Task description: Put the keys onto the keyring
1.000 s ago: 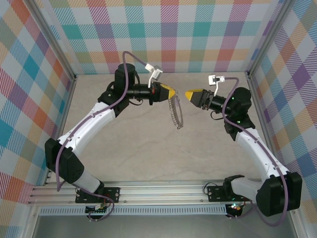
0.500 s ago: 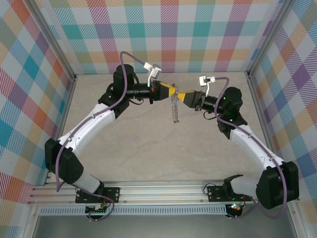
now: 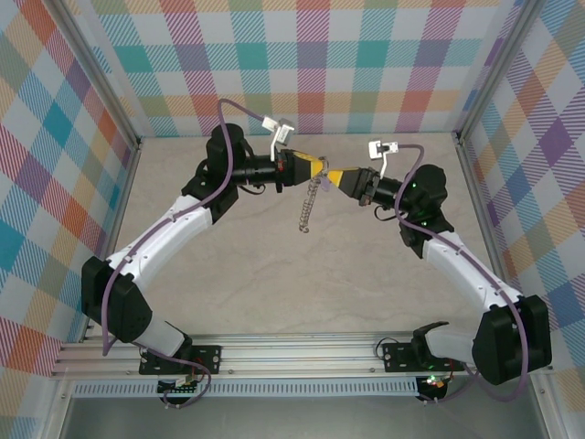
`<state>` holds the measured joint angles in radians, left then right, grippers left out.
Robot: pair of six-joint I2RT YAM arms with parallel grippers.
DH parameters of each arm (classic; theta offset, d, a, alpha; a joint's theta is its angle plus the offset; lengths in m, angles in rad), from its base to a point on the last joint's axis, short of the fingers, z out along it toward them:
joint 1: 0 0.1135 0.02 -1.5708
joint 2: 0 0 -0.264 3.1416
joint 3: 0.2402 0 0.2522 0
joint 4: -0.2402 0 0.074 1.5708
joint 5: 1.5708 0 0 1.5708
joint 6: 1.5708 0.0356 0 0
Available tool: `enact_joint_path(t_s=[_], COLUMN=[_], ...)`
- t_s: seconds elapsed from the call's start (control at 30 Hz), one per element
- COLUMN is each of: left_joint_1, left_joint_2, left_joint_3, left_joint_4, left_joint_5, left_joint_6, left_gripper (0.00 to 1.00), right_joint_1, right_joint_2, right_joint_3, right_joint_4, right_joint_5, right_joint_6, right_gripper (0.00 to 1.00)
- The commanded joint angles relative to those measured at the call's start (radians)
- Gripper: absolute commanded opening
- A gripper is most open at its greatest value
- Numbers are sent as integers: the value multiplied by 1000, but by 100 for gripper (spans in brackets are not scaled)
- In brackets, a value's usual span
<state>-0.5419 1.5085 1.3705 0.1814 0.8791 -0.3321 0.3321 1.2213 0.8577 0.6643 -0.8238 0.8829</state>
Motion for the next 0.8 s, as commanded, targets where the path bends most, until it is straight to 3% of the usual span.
enact_joint_path(t_s=[0.0,0.37,0.53,0.77], left_joint_1=[-6,-7,-7,-7], left_joint_2=[-40,-48,-60,-69], left_joint_3=[-22,-62,-82,-91], left_joint_4=[146,217,231,252], left_joint_5=[-37,-65,-94,-104], left_joint_6=[-65,-120,-132,-146], left_gripper=[0,0,0,0], right_joint_1=[20,73,63,-13], right_joint_2=[-3,46,-44,-268], right_joint_3=[-24,14,-5,-46], right_joint_4=[50,42,-112,-292], right_joint_5=[6,20,63,128], right_joint_6=[6,16,-61,-119], right_gripper=[0,0,27,39])
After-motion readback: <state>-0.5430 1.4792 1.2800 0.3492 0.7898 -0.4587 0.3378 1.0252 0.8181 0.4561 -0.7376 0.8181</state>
